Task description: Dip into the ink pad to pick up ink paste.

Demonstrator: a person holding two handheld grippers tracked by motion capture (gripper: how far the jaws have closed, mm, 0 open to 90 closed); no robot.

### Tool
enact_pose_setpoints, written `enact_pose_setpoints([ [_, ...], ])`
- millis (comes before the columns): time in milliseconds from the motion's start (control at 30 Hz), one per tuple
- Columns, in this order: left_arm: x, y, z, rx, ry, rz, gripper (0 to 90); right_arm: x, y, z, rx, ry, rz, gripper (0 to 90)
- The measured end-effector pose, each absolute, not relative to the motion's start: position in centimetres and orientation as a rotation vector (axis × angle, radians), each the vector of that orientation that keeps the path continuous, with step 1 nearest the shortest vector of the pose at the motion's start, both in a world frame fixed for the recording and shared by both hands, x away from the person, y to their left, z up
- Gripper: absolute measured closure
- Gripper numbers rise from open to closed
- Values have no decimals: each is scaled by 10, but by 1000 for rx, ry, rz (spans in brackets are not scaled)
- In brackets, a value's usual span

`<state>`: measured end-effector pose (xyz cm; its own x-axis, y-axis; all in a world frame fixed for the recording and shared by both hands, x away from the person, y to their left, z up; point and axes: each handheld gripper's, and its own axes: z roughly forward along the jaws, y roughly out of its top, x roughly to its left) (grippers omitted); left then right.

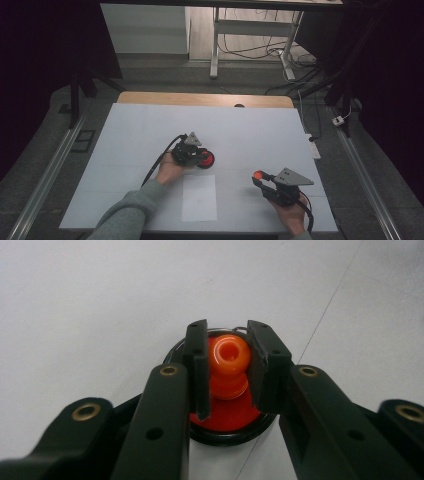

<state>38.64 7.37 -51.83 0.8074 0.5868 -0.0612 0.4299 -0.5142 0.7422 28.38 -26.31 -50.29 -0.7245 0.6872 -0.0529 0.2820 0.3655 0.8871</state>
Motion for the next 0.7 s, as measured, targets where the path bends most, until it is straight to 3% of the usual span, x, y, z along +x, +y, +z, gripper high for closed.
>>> enact_pose_setpoints([
  [700,382,71,-520,2196,743,298,726,282,-262,-502,841,2214,1317,643],
])
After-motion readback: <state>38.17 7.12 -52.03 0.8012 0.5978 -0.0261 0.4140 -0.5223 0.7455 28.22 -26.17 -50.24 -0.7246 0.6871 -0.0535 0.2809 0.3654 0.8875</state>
